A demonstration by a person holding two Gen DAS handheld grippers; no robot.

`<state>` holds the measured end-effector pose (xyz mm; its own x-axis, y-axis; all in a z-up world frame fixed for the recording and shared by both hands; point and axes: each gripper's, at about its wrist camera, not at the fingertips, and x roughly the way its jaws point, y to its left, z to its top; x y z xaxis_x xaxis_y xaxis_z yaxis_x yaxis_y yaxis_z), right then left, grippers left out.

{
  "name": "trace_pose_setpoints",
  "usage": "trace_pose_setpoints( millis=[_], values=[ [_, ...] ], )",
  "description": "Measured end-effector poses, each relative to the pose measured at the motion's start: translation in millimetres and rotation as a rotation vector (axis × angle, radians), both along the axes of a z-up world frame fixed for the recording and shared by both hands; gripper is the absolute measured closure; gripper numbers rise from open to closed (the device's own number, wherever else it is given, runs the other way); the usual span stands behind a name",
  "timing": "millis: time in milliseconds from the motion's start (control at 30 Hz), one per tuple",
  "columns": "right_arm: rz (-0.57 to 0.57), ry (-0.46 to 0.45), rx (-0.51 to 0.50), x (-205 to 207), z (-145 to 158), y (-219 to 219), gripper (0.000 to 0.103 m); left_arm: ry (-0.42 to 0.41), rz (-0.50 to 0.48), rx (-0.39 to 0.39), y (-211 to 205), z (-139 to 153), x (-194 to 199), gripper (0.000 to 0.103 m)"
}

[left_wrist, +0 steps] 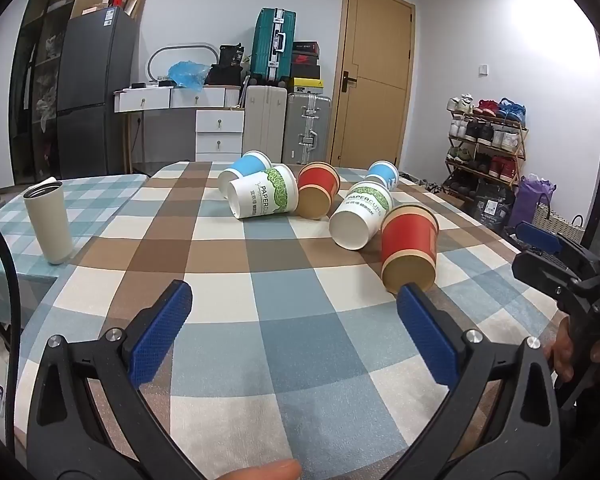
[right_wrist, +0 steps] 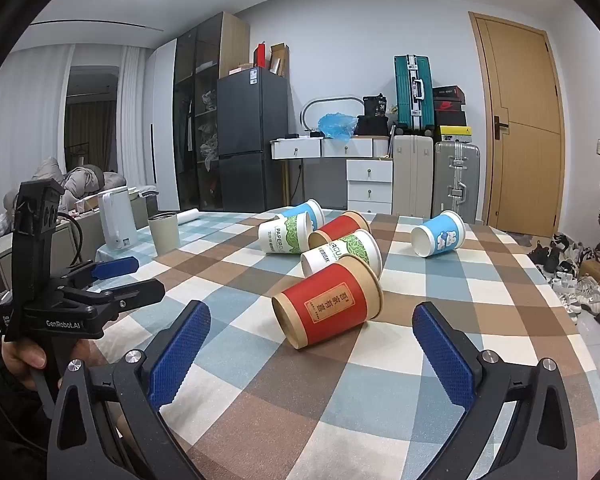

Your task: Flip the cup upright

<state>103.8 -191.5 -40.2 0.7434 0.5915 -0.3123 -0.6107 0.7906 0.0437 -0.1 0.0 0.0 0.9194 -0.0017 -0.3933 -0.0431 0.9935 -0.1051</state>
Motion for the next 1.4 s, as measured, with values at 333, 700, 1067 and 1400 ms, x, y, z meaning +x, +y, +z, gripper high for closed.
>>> trace_pose_setpoints(
  millis=[333, 700, 1067, 1400],
  values=[
    [-0.001, -0.003, 0.003, 0.0, 0.2, -0.4, 0.0, 0.003, 0.001, -0.002, 0.1, 0.0, -0.1, 0.001],
    [-0.002, -0.002, 0.002, 0.4, 0.2, -0.5, 0.0, 0.004, 0.001, 0.0, 0.0, 0.0, 0.0, 0.001],
    [-0.002, 0.0, 0.003, 1.1, 0.0, -1.0, 0.0, 0.007, 0.0, 0.001, 0.2, 0.1, 0.2, 0.001],
    [-0.002, 0.001, 0.006, 0.6, -0.4, -0.4, 0.0, 0.008, -0.003, 0.006, 4.5, 0.9, 2.1, 0.001]
  ],
)
